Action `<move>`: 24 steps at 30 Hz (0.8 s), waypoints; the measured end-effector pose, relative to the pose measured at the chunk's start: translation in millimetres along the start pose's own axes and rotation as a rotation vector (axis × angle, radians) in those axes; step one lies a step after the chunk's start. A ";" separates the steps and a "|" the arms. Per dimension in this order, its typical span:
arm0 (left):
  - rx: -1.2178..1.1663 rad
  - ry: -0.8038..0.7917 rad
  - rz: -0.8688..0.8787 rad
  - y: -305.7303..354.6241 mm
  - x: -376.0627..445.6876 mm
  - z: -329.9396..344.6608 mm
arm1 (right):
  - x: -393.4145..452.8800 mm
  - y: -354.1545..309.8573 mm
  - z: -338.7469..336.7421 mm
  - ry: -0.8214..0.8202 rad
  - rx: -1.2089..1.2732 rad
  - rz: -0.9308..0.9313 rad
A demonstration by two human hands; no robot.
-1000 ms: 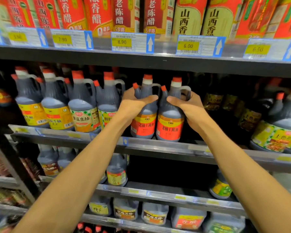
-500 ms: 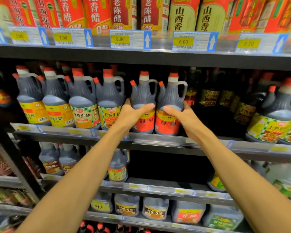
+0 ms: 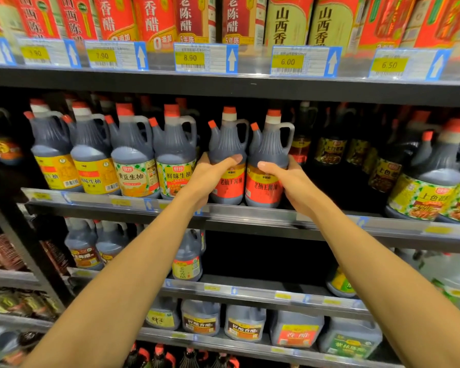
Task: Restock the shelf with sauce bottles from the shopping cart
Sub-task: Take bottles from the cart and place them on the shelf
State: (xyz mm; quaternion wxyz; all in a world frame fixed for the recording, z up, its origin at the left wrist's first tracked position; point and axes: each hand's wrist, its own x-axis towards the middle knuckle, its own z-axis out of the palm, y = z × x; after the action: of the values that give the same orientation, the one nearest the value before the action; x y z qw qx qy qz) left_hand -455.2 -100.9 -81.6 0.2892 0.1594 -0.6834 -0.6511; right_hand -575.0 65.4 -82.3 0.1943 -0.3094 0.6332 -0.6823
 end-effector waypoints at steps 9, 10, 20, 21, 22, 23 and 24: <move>0.036 0.020 -0.001 0.7 11.7 7.1 | 17.7 3.2 -2.9 0.010 -0.030 0.005; 0.054 0.015 -0.004 2.9 11.6 7.0 | 18.3 4.0 -2.3 0.018 -0.045 0.005; 0.543 0.234 -0.055 -11.2 0.1 16.4 | 15.4 18.5 -9.2 0.047 -0.297 0.015; 0.615 0.235 -0.043 -11.2 -2.0 18.5 | 15.4 20.5 -8.8 0.053 -0.322 0.012; 0.667 0.232 -0.043 -10.4 -4.1 20.1 | 15.8 22.4 -8.6 0.061 -0.338 0.009; 0.693 0.238 -0.035 -11.9 -1.3 20.1 | 16.8 24.0 -8.6 0.071 -0.346 0.006; 0.693 0.238 -0.033 -12.1 1.0 19.1 | 17.5 24.8 -8.2 0.081 -0.353 0.003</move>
State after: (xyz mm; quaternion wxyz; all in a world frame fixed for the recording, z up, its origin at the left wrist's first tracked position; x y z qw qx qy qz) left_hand -469.4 -87.5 -93.0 0.2848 0.3336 -0.8224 -0.3623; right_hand -596.5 57.0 -103.7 0.1124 -0.3101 0.7508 -0.5723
